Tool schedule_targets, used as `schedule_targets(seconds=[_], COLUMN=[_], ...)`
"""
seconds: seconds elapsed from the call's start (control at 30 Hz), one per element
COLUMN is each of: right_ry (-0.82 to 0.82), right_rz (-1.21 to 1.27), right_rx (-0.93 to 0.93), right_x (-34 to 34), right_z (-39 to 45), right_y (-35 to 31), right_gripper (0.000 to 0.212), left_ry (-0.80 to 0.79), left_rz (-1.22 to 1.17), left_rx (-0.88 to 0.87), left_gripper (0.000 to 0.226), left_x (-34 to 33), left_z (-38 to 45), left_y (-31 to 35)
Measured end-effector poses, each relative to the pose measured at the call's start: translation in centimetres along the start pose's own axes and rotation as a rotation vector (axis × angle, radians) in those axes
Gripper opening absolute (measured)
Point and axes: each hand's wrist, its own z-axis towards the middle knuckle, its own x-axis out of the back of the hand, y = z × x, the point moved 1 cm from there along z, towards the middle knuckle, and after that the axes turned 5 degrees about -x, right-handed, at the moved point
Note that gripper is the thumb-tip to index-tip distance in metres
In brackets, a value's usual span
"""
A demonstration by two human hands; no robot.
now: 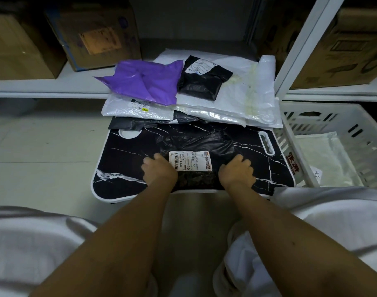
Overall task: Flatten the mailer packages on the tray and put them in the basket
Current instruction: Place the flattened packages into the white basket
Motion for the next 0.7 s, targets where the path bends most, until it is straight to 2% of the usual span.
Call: schedule_targets(seconds=[0.07, 0.17, 0.33, 0.43, 0.53, 0.7], right_ry=[-0.071, -0.122, -0.102, -0.027, 0.026, 0.062], right_rz=[0.054, 0.122, 0.133, 0.109, 0.082, 0.058], right_rx=[-0.042, -0.011, 0.156, 0.226, 0.23, 0.152], right_x=[0.2, 0.4, 2.0, 3.7, 6.0, 11.1], right_z=[0.2, -0.1, -1.2, -1.2, -0.8, 1.1], right_y=[0.5, 0.7, -0.2, -0.7, -0.8, 0.4], right_gripper=[0.053, 0.05, 0.045, 0.032, 0.025, 0.026], left_ry=[-0.039, -0.1, -0.033, 0.007, 0.035, 0.1], left_rz=[-0.052, -0.104, -0.034, 0.032, 0.051, 0.05], left_rx=[0.098, 0.118, -0.036, -0.094, -0.122, -0.239], left_gripper=[0.053, 0.053, 0.037, 0.034, 0.034, 0.029], left_x=[0.3, 0.6, 1.9, 3.0, 3.8, 4.5], left_z=[-0.4, -0.8, -1.7, -2.3, -2.8, -4.7], left_y=[-0.1, -0.1, 0.5, 1.5, 2.8, 6.9])
